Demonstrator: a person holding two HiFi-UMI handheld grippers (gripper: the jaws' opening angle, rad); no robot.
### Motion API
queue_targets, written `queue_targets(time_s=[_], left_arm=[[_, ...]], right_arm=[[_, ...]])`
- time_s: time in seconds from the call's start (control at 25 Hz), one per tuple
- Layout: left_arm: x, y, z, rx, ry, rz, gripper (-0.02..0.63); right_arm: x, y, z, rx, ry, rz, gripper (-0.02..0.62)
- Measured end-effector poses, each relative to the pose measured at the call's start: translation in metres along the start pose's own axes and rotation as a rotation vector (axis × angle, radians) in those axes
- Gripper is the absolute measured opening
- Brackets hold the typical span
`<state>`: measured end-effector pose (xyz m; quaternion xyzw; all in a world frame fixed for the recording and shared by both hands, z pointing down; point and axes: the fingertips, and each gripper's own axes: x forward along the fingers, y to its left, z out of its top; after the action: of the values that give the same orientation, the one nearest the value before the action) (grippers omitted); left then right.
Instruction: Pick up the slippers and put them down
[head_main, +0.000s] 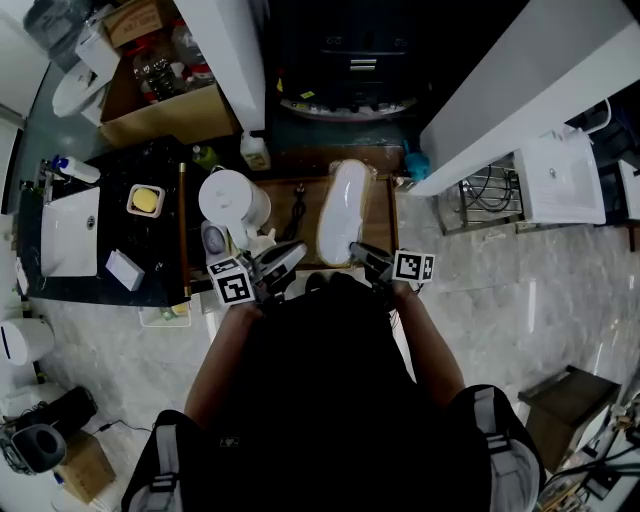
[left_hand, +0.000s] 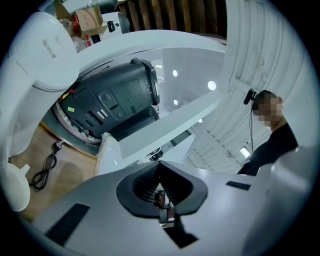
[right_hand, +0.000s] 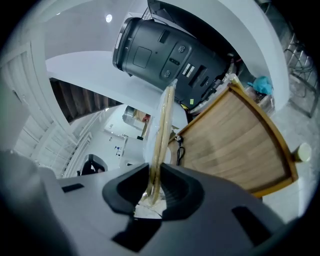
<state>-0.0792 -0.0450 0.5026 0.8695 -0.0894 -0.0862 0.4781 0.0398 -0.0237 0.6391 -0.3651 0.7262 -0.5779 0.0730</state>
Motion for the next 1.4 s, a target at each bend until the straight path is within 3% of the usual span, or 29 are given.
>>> queue_targets(time_s=[0.88,1.4], left_arm=[[-0.046,0.001,-0.005,-0.001,-0.108,0.117,0.011],[-0.059,0.004,-0.004,-0.002,-0.130,0.155,0.011]], right_arm=[[0.024,-0.057,-0.022,0.042,0.129,-0.071,0.078],[0.035,-0.081,-0.028,0.073,0.173,-0.111,0.078]])
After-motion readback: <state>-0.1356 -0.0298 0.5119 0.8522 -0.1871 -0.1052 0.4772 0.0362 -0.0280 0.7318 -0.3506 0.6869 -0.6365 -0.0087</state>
